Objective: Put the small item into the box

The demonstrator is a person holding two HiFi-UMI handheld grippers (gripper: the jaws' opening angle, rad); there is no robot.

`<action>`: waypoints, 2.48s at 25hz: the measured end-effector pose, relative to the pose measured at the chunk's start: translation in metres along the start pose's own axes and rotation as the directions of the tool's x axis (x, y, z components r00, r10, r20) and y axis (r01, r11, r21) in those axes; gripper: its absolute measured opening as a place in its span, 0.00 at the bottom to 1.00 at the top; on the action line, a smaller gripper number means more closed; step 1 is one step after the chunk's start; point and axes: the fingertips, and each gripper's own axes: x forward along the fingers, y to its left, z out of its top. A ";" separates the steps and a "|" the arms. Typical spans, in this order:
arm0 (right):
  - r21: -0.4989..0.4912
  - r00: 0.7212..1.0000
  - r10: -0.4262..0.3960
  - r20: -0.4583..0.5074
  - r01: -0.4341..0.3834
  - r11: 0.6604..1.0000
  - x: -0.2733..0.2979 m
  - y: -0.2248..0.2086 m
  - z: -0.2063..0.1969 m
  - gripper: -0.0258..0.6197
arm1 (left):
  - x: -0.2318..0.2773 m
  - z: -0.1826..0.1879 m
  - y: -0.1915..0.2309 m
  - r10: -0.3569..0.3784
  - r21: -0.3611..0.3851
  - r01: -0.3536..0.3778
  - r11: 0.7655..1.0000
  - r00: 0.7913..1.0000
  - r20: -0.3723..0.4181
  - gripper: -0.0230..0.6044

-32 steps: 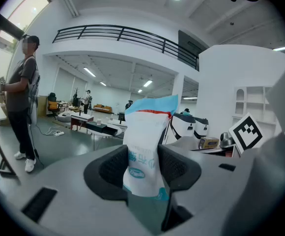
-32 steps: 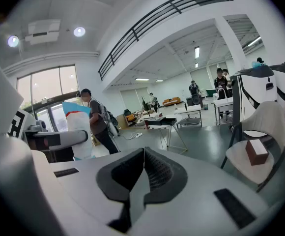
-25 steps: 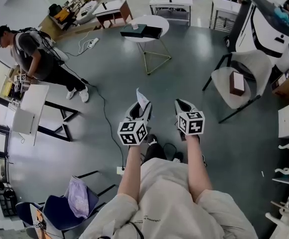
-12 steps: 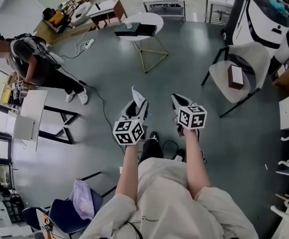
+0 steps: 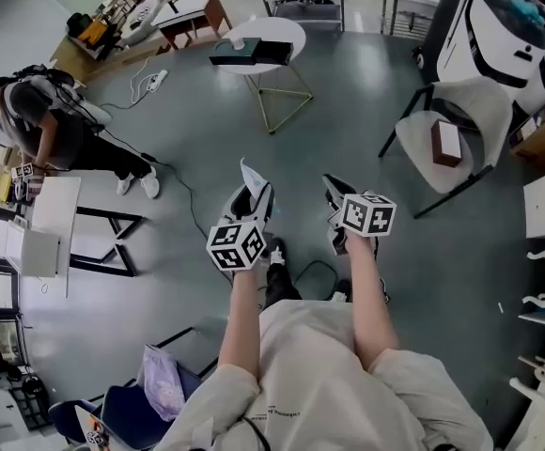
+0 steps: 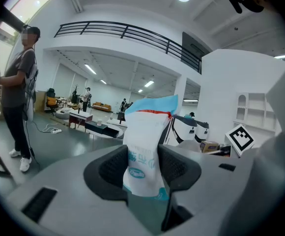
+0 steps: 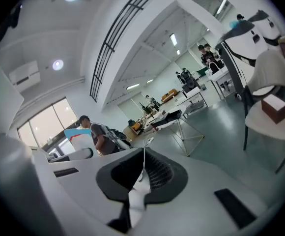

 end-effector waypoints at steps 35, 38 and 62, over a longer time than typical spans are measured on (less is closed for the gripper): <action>0.044 0.950 -0.311 -0.025 0.312 0.949 0.225 0.013 0.016 0.10 | 0.164 0.074 0.252 -0.242 -0.039 0.239 0.970 0.964 -0.112 0.35; 0.067 0.947 -0.320 -0.034 0.322 0.944 0.243 0.022 0.006 0.09 | 0.167 0.070 0.275 -0.249 -0.060 0.243 0.968 0.958 -0.139 0.35; -0.007 0.961 -0.271 -0.058 0.271 0.962 0.406 -0.004 0.123 0.10 | 0.287 0.154 0.365 -0.206 -0.035 0.203 0.978 0.973 -0.103 0.35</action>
